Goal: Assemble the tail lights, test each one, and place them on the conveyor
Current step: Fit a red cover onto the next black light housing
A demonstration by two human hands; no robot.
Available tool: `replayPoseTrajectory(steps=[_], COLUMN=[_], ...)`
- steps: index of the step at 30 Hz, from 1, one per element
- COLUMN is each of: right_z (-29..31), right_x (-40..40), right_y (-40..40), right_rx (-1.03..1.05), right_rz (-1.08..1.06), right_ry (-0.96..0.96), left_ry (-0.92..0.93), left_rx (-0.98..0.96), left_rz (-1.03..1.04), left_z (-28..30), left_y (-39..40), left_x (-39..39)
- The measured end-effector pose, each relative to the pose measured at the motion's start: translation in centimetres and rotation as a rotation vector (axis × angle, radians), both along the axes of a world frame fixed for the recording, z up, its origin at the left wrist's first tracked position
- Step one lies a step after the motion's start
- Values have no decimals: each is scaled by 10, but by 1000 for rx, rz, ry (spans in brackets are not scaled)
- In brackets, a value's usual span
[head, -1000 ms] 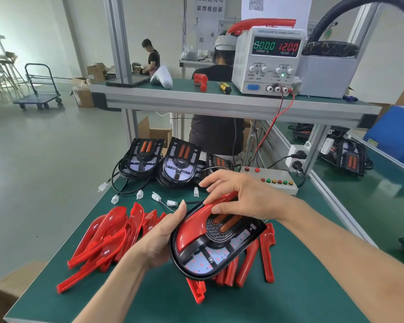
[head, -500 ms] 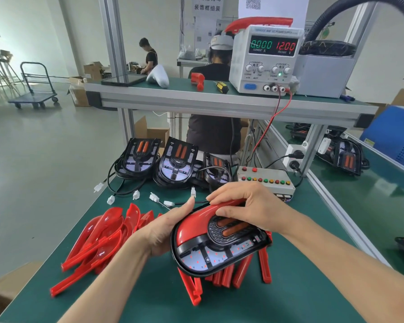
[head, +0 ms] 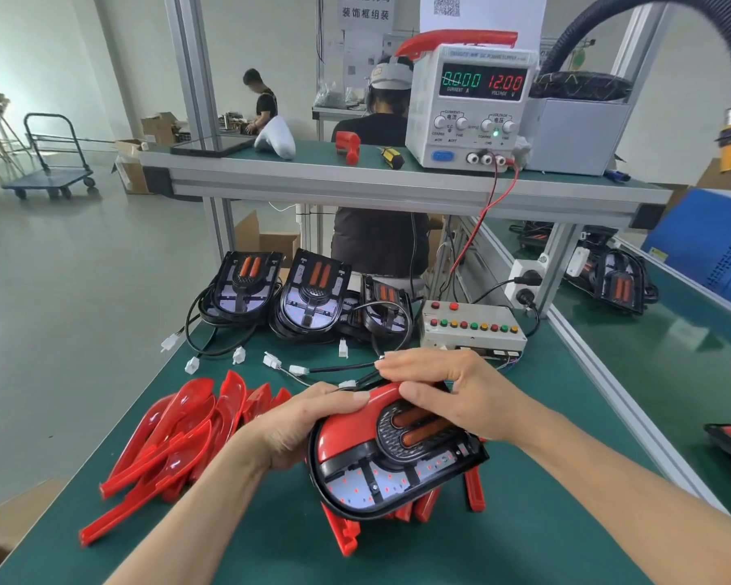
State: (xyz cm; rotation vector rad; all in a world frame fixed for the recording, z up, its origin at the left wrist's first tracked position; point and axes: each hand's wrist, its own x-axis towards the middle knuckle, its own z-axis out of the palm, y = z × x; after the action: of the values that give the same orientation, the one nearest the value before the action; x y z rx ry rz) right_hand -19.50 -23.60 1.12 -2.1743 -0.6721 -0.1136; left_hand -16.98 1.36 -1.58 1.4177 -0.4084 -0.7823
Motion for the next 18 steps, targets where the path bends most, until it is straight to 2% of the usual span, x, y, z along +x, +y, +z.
replayPoseTrajectory(steps=[5, 7, 9, 12, 18], right_z=[9, 8, 4, 0, 3], right_x=[7, 8, 7, 5, 3], right_y=[-10, -12, -13, -13, -11], right_rx=[215, 261, 268, 297, 326], right_rz=[-258, -230, -168, -106, -114], right_ry=[263, 462, 579, 570, 541], left_ry=[-7, 2, 5, -4, -2], left_rx=[-19, -35, -35, -28, -18], left_rz=[-14, -25, -39, -44, -54], left_z=[1, 3, 4, 4, 1], left_y=[2, 2, 2, 3, 1], left_x=[2, 3, 4, 5, 7])
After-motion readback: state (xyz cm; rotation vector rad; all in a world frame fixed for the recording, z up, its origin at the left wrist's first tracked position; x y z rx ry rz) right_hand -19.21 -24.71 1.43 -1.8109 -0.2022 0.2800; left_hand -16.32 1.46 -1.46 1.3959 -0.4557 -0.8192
